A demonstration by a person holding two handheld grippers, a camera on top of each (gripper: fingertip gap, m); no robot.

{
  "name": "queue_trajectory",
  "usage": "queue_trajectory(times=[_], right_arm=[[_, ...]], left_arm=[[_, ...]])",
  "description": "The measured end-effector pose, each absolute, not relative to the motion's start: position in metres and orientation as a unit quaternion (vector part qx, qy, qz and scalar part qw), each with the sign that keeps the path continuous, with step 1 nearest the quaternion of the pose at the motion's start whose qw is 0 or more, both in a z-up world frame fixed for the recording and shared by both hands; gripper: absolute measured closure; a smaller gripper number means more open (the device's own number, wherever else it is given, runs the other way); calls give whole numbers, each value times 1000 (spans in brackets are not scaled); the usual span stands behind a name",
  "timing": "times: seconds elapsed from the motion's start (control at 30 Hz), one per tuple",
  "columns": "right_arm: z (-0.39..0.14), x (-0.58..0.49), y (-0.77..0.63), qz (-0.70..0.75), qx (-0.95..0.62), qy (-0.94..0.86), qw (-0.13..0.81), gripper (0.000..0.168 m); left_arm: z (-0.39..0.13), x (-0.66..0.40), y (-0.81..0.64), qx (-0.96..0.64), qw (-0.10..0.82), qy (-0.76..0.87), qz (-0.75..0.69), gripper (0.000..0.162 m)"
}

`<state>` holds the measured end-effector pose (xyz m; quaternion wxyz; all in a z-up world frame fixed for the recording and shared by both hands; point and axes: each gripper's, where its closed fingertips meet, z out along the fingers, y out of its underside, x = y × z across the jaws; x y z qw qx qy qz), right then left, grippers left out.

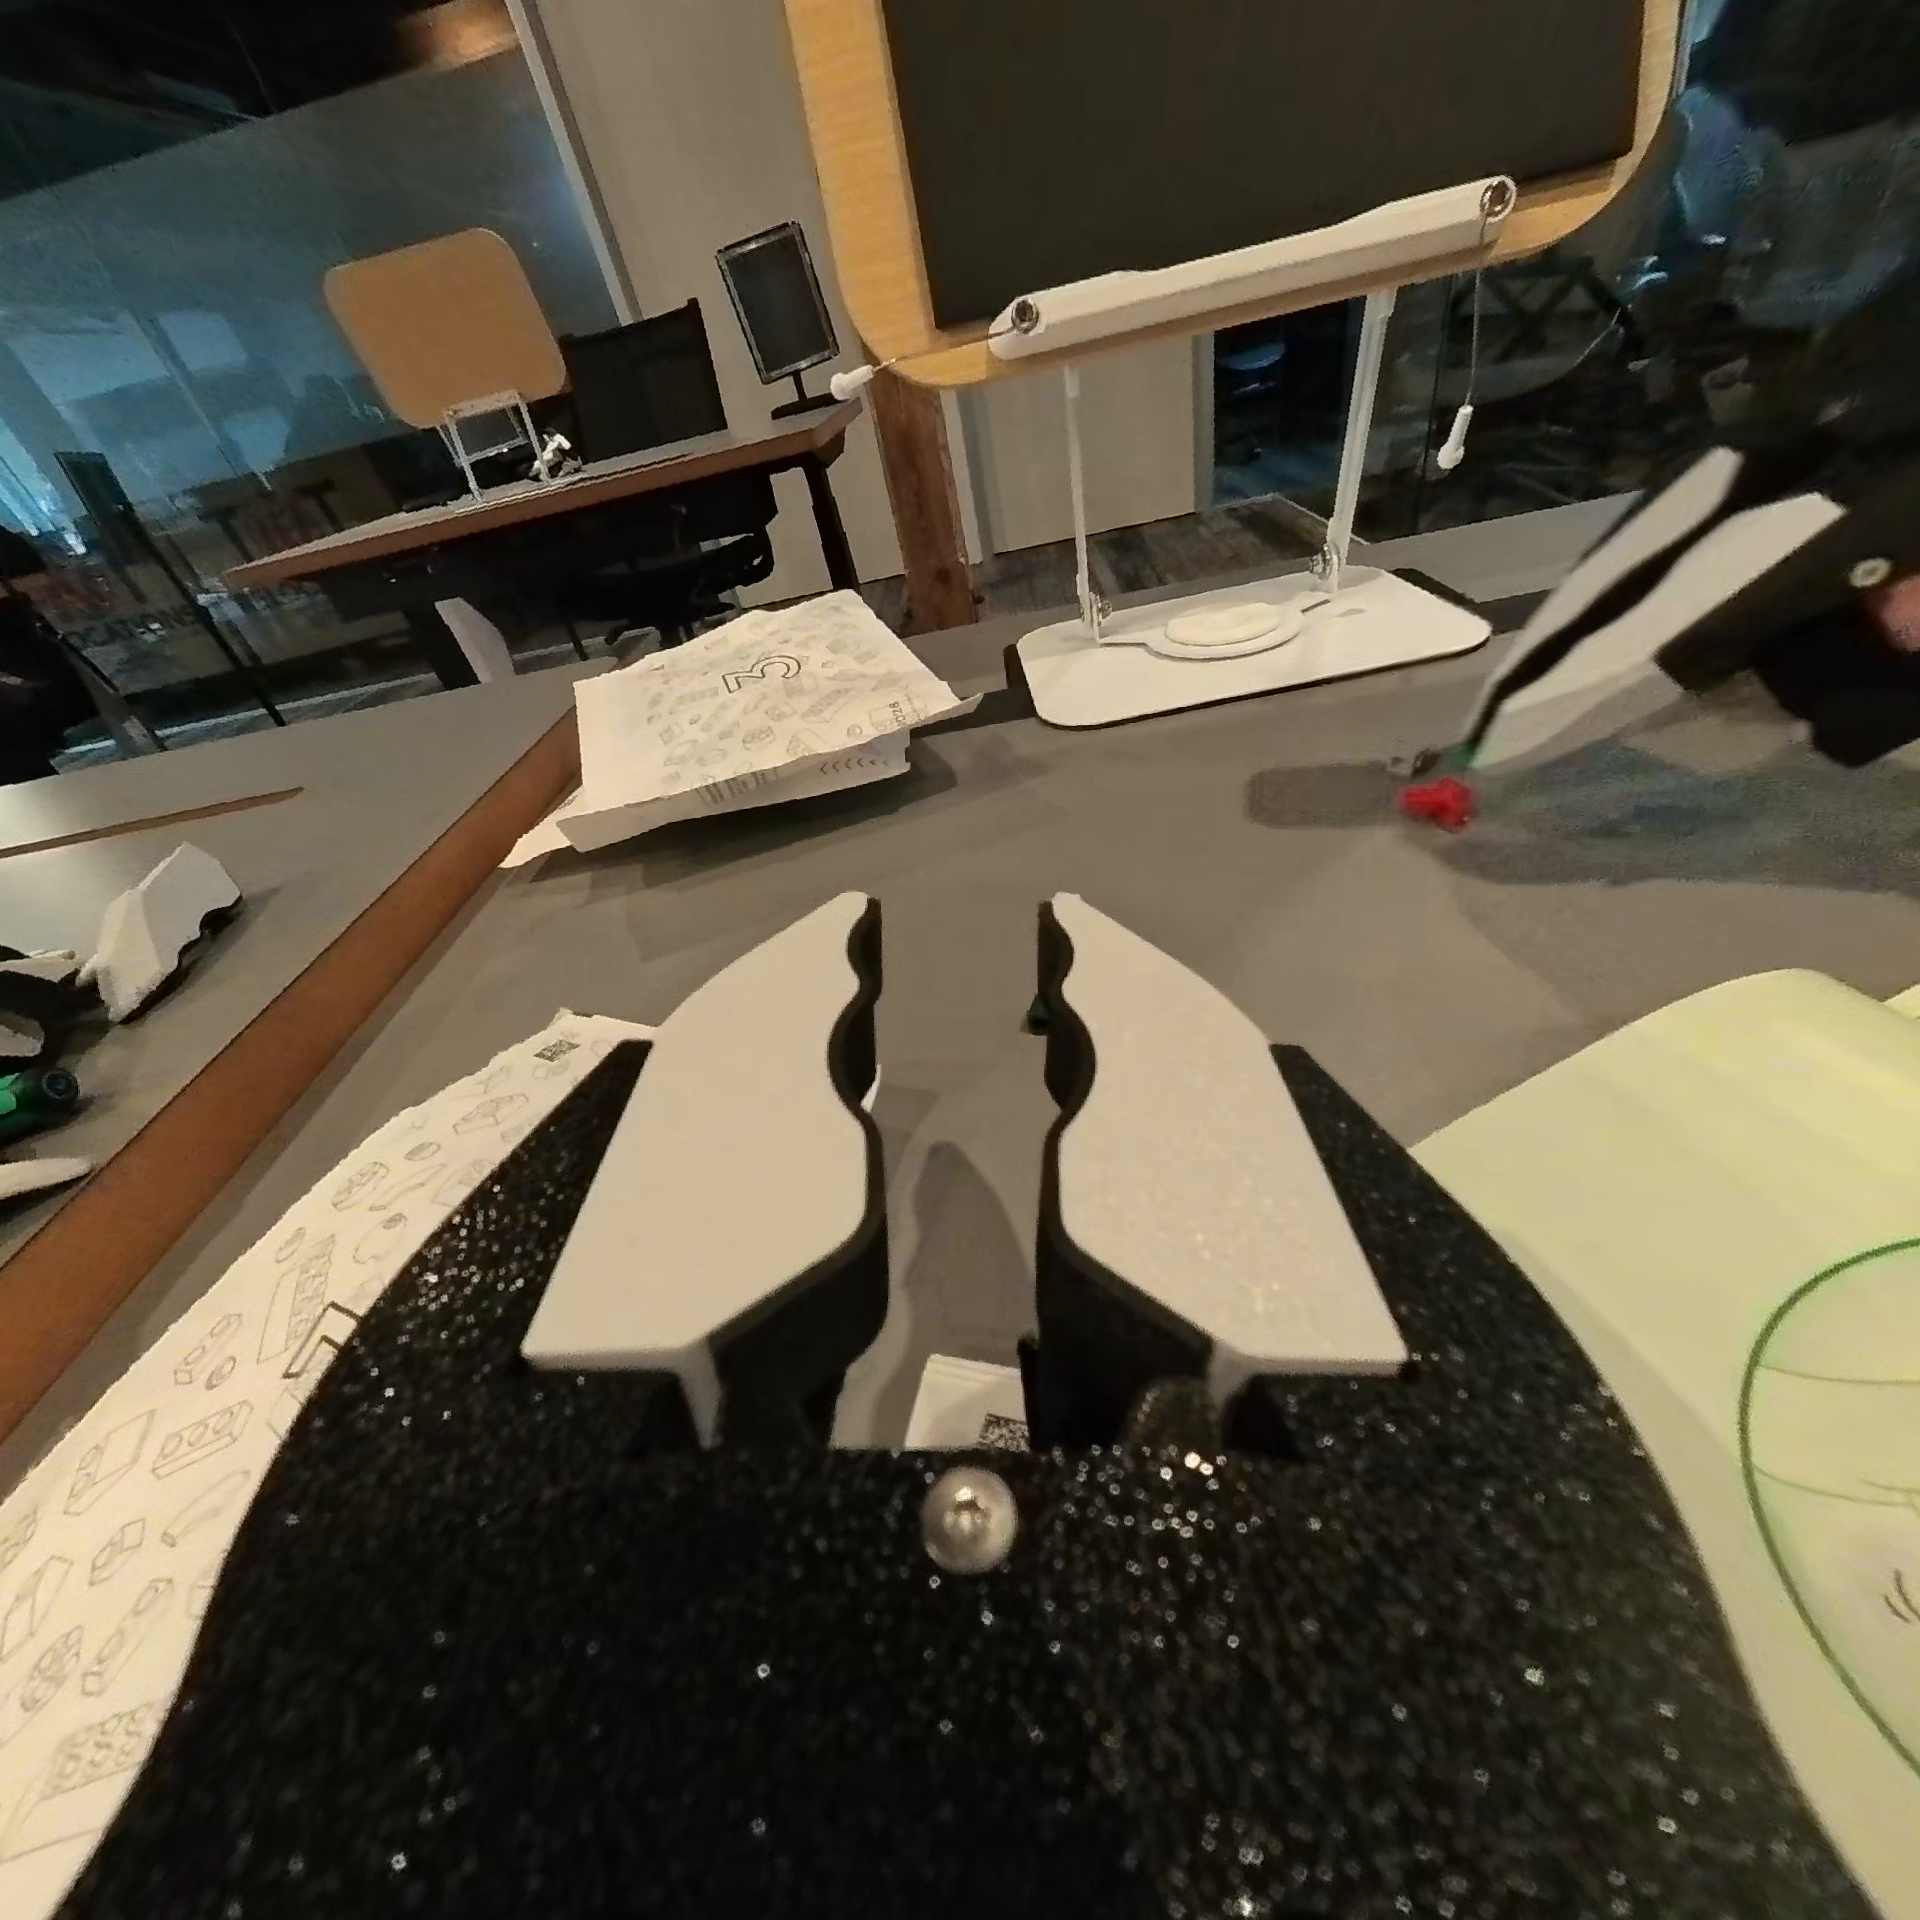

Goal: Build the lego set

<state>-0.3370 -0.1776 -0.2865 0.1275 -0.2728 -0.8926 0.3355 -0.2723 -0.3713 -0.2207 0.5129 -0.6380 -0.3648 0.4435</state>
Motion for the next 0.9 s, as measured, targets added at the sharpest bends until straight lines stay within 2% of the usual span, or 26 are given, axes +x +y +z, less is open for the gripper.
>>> queue_trajectory(times=[0.1,0.3,0.4,0.63,0.9], right_arm=[[-275,-329,-245,377,-222,-893,102,153],[-292,-329,-327,373,-173,-909,71,152],[-295,-327,-336,375,-167,-910,60,129],[-262,-335,-248,419,-232,-870,121,141],[-290,-340,-172,381,-277,-868,157,145]], left_arm=[[-221,-273,-371,-638,512,-365,443,134],[-222,-272,-375,-637,507,-370,448,134],[-223,-272,-375,-638,506,-371,447,134],[-222,-271,-373,-639,508,-364,448,135],[-222,-271,-371,-640,511,-363,444,135]])
